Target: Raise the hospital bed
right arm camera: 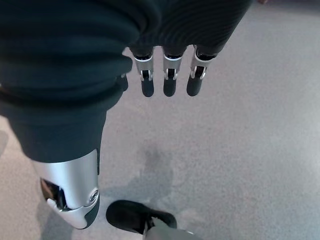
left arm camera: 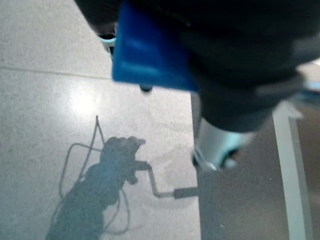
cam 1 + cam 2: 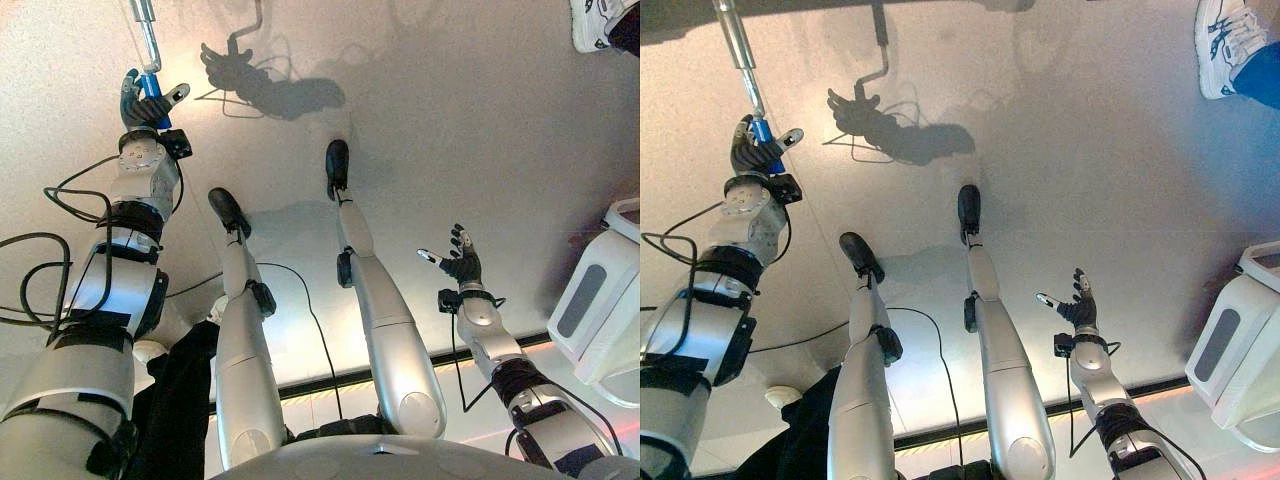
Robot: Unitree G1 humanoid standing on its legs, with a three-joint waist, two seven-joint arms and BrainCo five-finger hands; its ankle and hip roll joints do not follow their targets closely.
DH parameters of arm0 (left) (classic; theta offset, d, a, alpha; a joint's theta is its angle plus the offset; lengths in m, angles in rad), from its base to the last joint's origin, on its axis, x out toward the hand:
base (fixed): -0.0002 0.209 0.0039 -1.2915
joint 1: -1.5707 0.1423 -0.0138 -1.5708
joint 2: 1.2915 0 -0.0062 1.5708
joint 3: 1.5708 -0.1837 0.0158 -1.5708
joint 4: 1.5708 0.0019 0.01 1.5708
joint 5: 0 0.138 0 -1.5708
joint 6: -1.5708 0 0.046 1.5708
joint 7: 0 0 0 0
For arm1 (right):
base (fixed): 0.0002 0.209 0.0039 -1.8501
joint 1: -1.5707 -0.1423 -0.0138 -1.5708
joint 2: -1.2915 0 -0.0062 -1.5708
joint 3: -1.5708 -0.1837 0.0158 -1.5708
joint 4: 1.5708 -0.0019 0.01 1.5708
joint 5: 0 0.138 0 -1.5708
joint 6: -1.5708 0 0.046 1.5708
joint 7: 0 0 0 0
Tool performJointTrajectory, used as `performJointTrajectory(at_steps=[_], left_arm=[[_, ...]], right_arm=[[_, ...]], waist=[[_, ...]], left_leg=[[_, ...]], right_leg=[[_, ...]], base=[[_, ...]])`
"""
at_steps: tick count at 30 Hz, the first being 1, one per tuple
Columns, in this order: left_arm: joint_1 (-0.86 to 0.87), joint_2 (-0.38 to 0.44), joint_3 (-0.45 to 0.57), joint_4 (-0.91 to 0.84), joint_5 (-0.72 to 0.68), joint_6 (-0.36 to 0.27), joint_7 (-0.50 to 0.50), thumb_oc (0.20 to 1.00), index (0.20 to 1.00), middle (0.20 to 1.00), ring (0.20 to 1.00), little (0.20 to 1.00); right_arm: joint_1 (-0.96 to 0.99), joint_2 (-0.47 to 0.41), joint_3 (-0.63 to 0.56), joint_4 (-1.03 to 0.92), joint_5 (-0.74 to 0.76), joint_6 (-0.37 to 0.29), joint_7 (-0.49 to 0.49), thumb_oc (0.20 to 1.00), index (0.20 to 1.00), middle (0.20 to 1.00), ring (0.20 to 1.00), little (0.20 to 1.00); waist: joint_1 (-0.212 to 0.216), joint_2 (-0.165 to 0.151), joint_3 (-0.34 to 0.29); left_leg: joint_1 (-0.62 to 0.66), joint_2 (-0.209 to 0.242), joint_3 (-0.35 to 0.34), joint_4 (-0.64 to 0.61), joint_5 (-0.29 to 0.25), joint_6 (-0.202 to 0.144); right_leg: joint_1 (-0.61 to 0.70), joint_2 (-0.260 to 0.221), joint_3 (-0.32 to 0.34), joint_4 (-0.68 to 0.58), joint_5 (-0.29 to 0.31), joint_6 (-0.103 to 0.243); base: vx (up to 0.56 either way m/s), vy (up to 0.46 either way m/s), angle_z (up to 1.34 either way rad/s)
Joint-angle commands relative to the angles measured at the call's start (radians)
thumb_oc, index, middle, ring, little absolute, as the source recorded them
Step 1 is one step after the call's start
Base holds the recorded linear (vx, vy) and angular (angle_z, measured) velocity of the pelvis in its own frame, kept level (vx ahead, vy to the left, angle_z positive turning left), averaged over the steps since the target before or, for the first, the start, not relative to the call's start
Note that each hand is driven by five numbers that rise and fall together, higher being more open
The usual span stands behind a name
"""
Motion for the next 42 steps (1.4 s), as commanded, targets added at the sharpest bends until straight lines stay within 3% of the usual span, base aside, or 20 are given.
performJointTrajectory(at_steps=[1, 42], left_arm=[[-0.028, 0.07, 0.01, 0.028, -0.004, -0.033, 0.018, 0.2, 0.2, 0.2, 0.2, 0.2], [-0.094, 0.025, -0.041, 0.003, 0.012, -0.048, 0.004, 0.2, 0.2, 0.2, 0.2, 0.2]], right_arm=[[0.099, -0.001, -0.021, -0.014, 0.018, -0.023, -0.023, 1.0, 1.0, 1.0, 1.0, 1.0], [0.09, 0.009, 0.016, 0.033, 0.023, -0.028, -0.005, 1.0, 1.0, 1.0, 1.0, 1.0]], waist=[[0.001, -0.058, 0.012], [-0.024, -0.061, 0.012]], left_leg=[[0.032, -0.014, -0.021, 0.001, -0.043, 0.012], [0.054, -0.002, 0.004, 0.001, -0.055, 0.004]], right_leg=[[0.063, -0.011, 0.031, 0.002, -0.052, 0.174], [0.055, 0.009, 0.051, 0.002, -0.053, 0.175]], base=[[0.0, 0.0, 0.0], [0.0, -0.005, -0.01]])
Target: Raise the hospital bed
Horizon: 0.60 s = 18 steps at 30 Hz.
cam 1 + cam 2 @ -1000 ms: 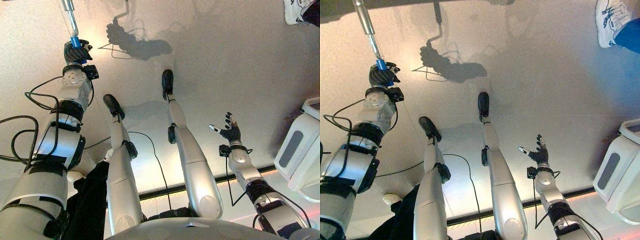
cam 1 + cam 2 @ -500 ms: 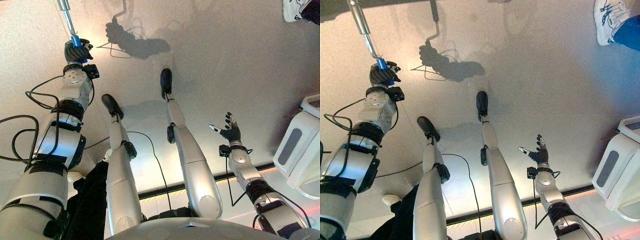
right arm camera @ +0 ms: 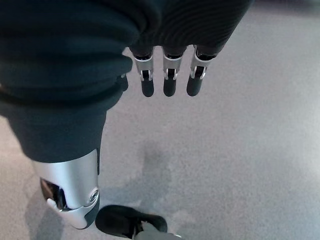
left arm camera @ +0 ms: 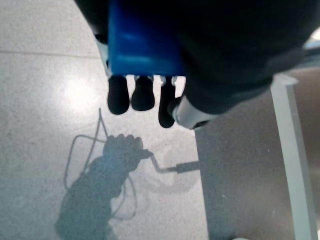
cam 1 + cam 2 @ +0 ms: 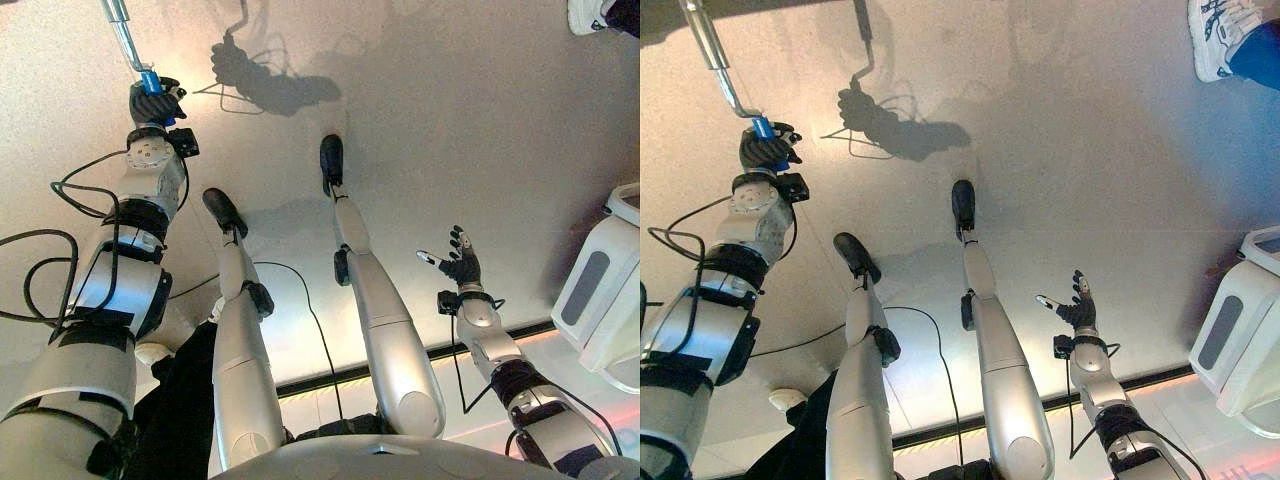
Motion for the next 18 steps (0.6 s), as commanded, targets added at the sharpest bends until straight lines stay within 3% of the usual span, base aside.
performJointTrajectory(at_steps=[1, 18], left_arm=[[-0.078, 0.027, -0.001, 0.007, 0.0, -0.034, 0.006, 0.2, 0.2, 0.2, 0.2, 0.2], [-0.1, -0.062, -0.039, -0.051, -0.004, -0.052, -0.002, 0.2, 0.2, 0.2, 0.2, 0.2]], right_arm=[[0.092, 0.008, 0.008, 0.019, 0.02, -0.022, -0.006, 1.0, 1.0, 1.0, 1.0, 1.0], [0.102, 0.011, 0.016, 0.063, 0.016, -0.019, 0.004, 1.0, 1.0, 1.0, 1.0, 1.0]], waist=[[-0.001, -0.06, 0.012], [-0.006, -0.042, 0.012]], left_leg=[[0.07, -0.001, -0.018, 0.001, -0.058, 0.006], [0.124, -0.011, -0.022, 0.001, -0.061, 0.004]], right_leg=[[0.085, 0.004, 0.024, 0.002, -0.068, 0.179], [0.142, 0.005, 0.009, 0.002, -0.069, 0.171]], base=[[0.0, 0.0, 0.0], [0.0, -0.002, 0.0]])
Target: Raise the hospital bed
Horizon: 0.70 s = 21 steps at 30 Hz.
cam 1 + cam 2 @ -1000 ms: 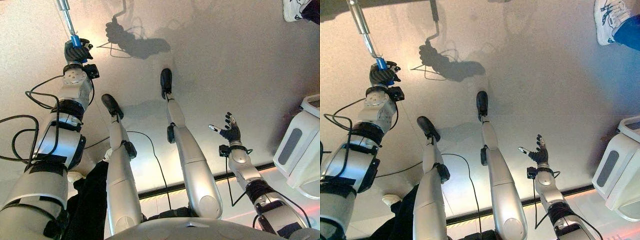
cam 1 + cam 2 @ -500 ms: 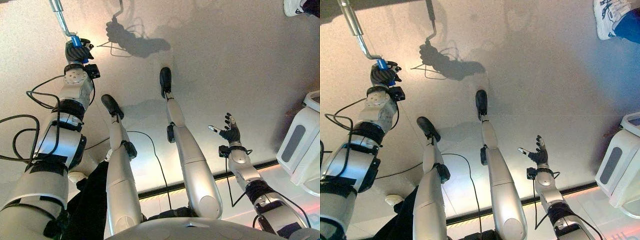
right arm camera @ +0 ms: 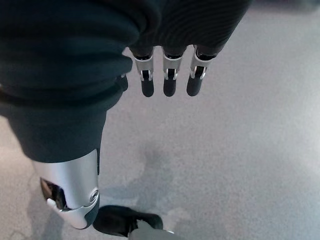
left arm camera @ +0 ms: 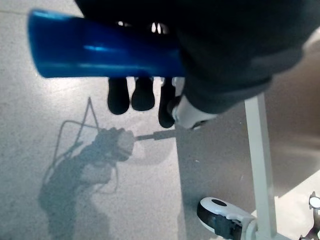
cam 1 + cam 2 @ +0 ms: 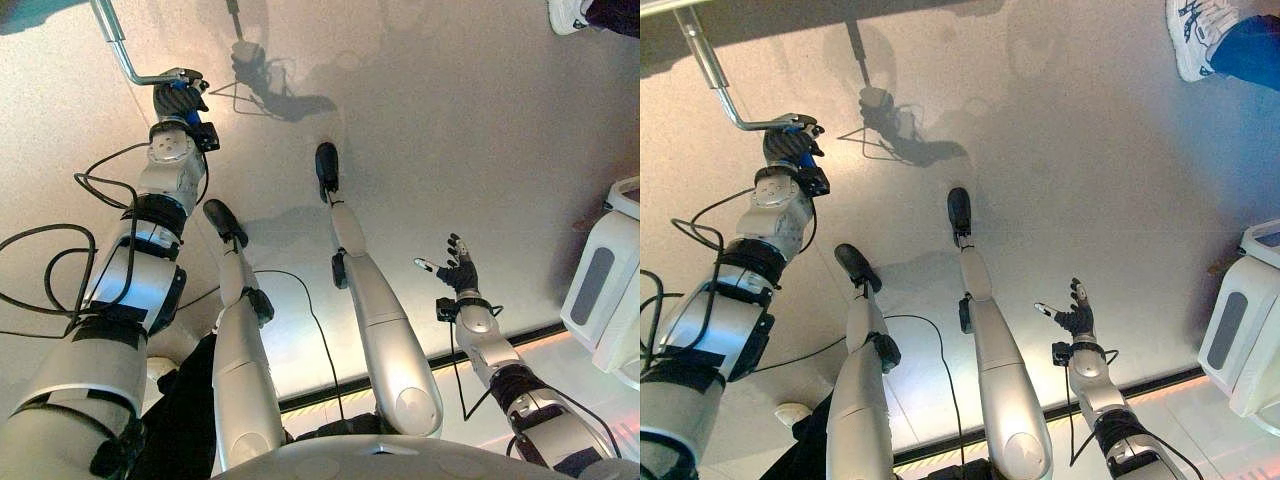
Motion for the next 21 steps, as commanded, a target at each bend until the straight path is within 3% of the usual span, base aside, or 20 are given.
performJointTrajectory(at_steps=[1, 21], left_arm=[[-0.073, -0.008, -0.011, -0.033, -0.001, -0.052, -0.006, 0.2, 0.2, 0.2, 0.2, 0.2], [-0.007, -0.041, -0.056, -0.178, 0.003, -0.078, -0.027, 0.2, 0.2, 0.2, 0.2, 0.2]], right_arm=[[0.086, 0.0, -0.006, 0.034, 0.018, -0.018, 0.002, 1.0, 1.0, 1.0, 1.0, 1.0], [0.063, 0.011, -0.013, 0.18, 0.041, 0.017, 0.037, 1.0, 1.0, 1.0, 1.0, 1.0]], waist=[[0.016, -0.039, 0.012], [0.059, -0.005, 0.008]], left_leg=[[0.079, -0.012, -0.028, 0.001, -0.063, 0.006], [0.188, -0.044, -0.051, 0.001, -0.062, 0.01]], right_leg=[[0.103, 0.004, -0.002, 0.002, -0.076, 0.172], [0.247, -0.027, -0.037, 0.002, -0.078, 0.169]], base=[[0.0, 0.0, 0.0], [-0.02, 0.01, 0.03]])
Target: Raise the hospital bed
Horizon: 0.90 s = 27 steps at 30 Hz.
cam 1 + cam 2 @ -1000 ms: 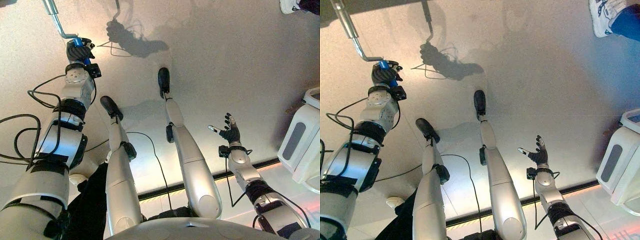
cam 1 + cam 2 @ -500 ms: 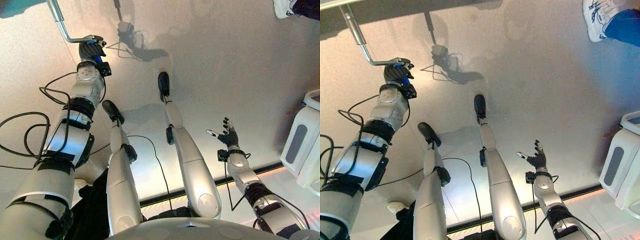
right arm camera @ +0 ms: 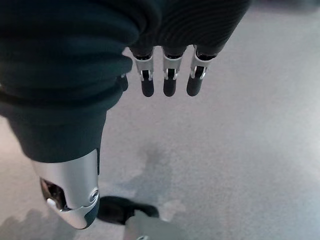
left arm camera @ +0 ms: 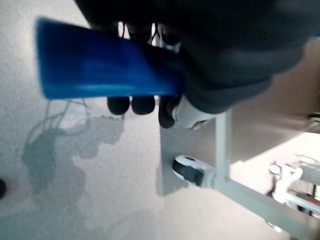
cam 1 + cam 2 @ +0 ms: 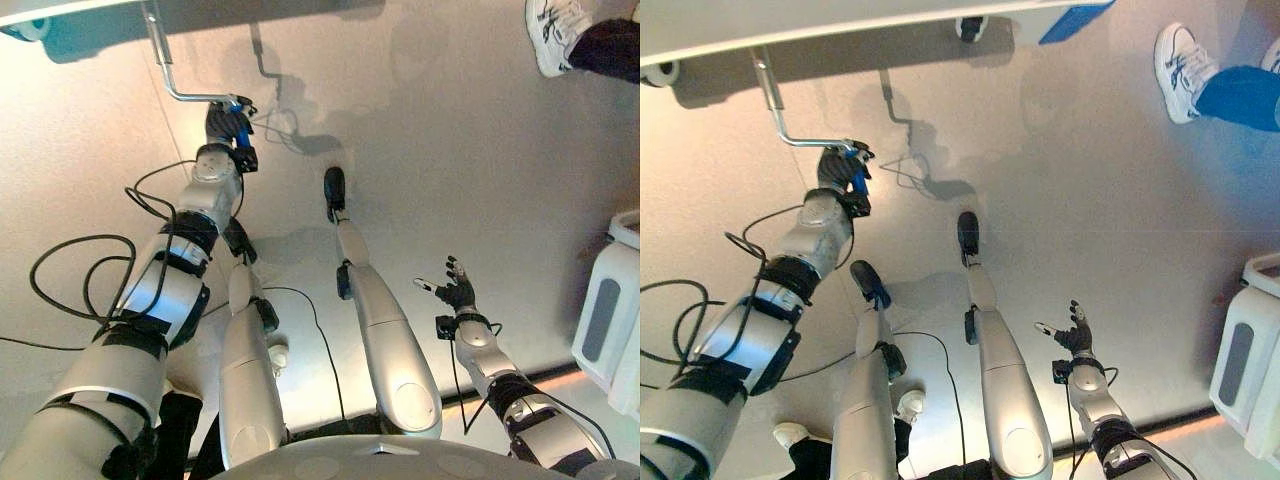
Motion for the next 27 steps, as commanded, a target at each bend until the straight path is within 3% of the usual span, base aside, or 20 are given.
performJointTrajectory(at_steps=[1, 2, 3, 4, 5, 6, 7, 8, 27], left_arm=[[-0.106, 0.083, 0.03, -0.06, 0.014, -0.084, 0.002, 0.2, 0.2, 0.2, 0.2, 0.2], [-0.103, 0.086, 0.026, -0.072, 0.004, -0.087, -0.002, 0.2, 0.2, 0.2, 0.2, 0.2], [-0.102, 0.086, 0.026, -0.072, 0.004, -0.087, -0.002, 0.2, 0.2, 0.2, 0.2, 0.2], [-0.094, 0.088, 0.023, -0.092, -0.001, -0.092, -0.003, 0.2, 0.2, 0.2, 0.2, 0.2], [-0.093, 0.088, 0.023, -0.092, -0.001, -0.091, -0.003, 0.2, 0.2, 0.2, 0.2, 0.2], [-0.085, 0.091, 0.019, -0.106, -0.004, -0.094, -0.005, 0.2, 0.2, 0.2, 0.2, 0.2], [-0.085, 0.091, 0.019, -0.106, -0.004, -0.093, -0.005, 0.2, 0.2, 0.2, 0.2, 0.2], [-0.074, 0.094, 0.016, -0.127, -0.015, -0.1, -0.007, 0.2, 0.2, 0.2, 0.2, 0.2], [0.102, 0.185, 0.06, -0.368, -0.078, -0.15, -0.005, 0.2, 0.2, 0.2, 0.2, 0.2]], right_arm=[[0.062, -0.012, -0.024, 0.018, 0.04, 0.016, 0.002, 1.0, 1.0, 1.0, 1.0, 1.0], [0.06, -0.01, -0.023, 0.024, 0.041, 0.019, 0.004, 1.0, 1.0, 1.0, 1.0, 1.0], [0.06, -0.009, -0.023, 0.025, 0.041, 0.019, 0.004, 1.0, 1.0, 1.0, 1.0, 1.0], [0.06, -0.009, -0.026, 0.028, 0.042, 0.02, 0.004, 1.0, 1.0, 1.0, 1.0, 1.0], [0.06, -0.009, -0.025, 0.029, 0.042, 0.02, 0.004, 1.0, 1.0, 1.0, 1.0, 1.0], [0.06, -0.007, -0.026, 0.033, 0.042, 0.022, 0.006, 1.0, 1.0, 1.0, 1.0, 1.0], [0.061, -0.007, -0.025, 0.034, 0.042, 0.022, 0.006, 1.0, 1.0, 1.0, 1.0, 1.0], [0.062, -0.006, -0.028, 0.037, 0.043, 0.025, 0.009, 1.0, 1.0, 1.0, 1.0, 1.0], [0.054, -0.001, -0.05, 0.092, 0.036, 0.053, 0.024, 1.0, 1.0, 1.0, 1.0, 1.0]], waist=[[0.027, -0.006, 0.008], [0.028, -0.01, 0.012], [0.032, -0.006, 0.006], [0.033, -0.009, 0.01], [0.036, -0.004, 0.004], [0.037, -0.011, 0.007], [0.04, -0.007, 0.0], [0.04, -0.012, 0.002], [0.093, -0.016, -0.015]], left_leg=[[0.037, -0.04, -0.014, 0.002, -0.069, 0.01], [0.031, -0.047, -0.009, 0.002, -0.037, 0.016], [0.043, -0.043, -0.016, 0.002, -0.066, 0.011], [0.039, -0.047, -0.012, 0.002, -0.037, 0.016], [0.051, -0.044, -0.019, 0.002, -0.066, 0.011], [0.047, -0.049, -0.013, 0.002, -0.036, 0.018], [0.059, -0.045, -0.02, 0.002, -0.065, 0.012], [0.054, -0.05, -0.017, 0.002, -0.034, 0.019], [0.102, -0.067, -0.047, 0.002, -0.036, 0.039]], right_leg=[[0.073, -0.019, 0.0, 0.003, -0.07, 0.16], [0.073, -0.024, -0.007, 0.003, -0.045, 0.15], [0.084, -0.02, -0.003, 0.003, -0.07, 0.159], [0.084, -0.027, -0.012, 0.003, -0.046, 0.151], [0.096, -0.023, -0.007, 0.003, -0.071, 0.159], [0.096, -0.029, -0.016, 0.003, -0.048, 0.151], [0.107, -0.025, -0.011, 0.003, -0.073, 0.16], [0.105, -0.03, -0.018, 0.003, -0.049, 0.15], [0.175, -0.046, -0.038, 0.003, -0.055, 0.153]], base=[[-0.1, 0.017, 0.07], [-0.01, 0.014, 0.05], [-0.1, 0.018, 0.05], [0.08, 0.037, 0.04], [-0.09, 0.01, 0.04], [0.09, 0.02, 0.04], [-0.09, 0.0, 0.06], [0.0, 0.023, 0.07], [0.0, 0.031, 0.04]])
